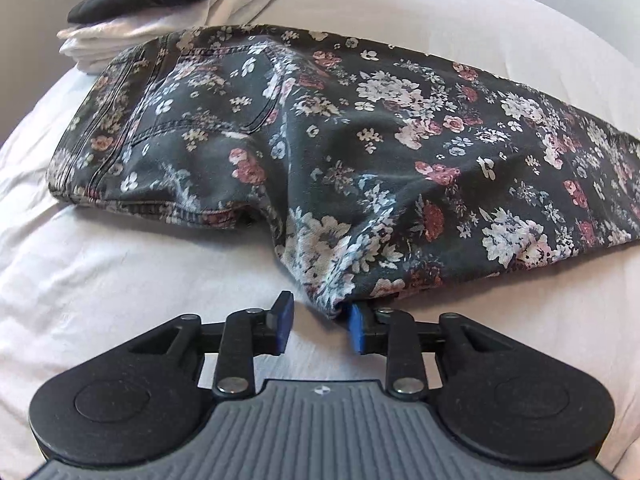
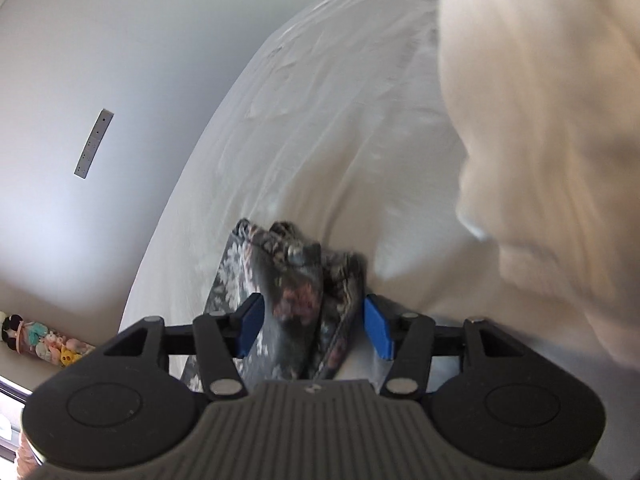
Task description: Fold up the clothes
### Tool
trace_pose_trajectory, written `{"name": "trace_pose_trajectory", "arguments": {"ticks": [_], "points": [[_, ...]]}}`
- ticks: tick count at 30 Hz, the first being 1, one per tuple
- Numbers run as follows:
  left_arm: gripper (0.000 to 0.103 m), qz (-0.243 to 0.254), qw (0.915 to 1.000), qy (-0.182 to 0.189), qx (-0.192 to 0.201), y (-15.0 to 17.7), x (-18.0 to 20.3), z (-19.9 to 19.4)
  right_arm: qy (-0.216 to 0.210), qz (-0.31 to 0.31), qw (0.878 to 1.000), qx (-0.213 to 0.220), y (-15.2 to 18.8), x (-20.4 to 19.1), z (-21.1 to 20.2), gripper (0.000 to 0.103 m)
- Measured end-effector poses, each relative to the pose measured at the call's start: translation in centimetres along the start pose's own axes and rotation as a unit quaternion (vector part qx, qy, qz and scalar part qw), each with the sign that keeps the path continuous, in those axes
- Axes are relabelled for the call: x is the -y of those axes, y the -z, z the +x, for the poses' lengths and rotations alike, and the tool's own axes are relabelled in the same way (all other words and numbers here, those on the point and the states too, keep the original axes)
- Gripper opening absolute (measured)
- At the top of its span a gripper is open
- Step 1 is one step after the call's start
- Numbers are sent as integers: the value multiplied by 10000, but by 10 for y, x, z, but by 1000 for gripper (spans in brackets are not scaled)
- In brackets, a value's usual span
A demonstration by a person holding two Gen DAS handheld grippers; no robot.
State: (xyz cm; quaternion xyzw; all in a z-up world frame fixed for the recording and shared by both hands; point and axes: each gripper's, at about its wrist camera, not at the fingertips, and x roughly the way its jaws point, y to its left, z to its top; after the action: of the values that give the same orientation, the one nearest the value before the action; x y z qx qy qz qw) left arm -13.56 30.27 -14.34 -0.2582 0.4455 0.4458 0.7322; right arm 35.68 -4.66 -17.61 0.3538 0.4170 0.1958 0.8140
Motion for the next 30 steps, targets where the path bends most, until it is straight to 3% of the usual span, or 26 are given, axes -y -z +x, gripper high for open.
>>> {"name": "trace_pose_trajectory", "arguments": {"ticks": [3, 5, 7, 8, 14, 18, 23, 27, 30], "points": [[34, 10, 10000, -54, 75, -3, 6, 2, 105, -140, 9998, 75, -6, -3, 9, 47], [27, -76, 9999, -93, 116, -4, 7, 3, 336, -319, 9989, 116, -4, -7, 9, 20], [11, -160, 9997, -147, 138, -5, 7, 2, 370, -416, 9983, 182, -5, -10, 6, 16], [8, -176, 9996, -145, 139, -7, 6, -2, 368, -480, 9978, 267, -5, -14, 2, 14], [5, 152, 9998, -143, -1, -18, 6, -35, 581, -983, 9901, 823, -5, -44, -26, 11], [5, 440, 9987, -1, -253, -24, 8, -55, 1033, -981, 9829, 1165, -10, -44, -48, 11], [6, 674, 9974, -80, -240, -16, 16, -36, 1417, -1183, 9773, 1040, -8, -37, -38, 11], [13, 343, 9976, 334, -507, -16, -2, -28, 1535, -1534, 9705, 1055, -3, -38, -36, 12], [26, 437, 9968, 465, -486, -13, -11, -39, 1642, -1793, 9630, 1166, 1, -41, -39, 17]]}}
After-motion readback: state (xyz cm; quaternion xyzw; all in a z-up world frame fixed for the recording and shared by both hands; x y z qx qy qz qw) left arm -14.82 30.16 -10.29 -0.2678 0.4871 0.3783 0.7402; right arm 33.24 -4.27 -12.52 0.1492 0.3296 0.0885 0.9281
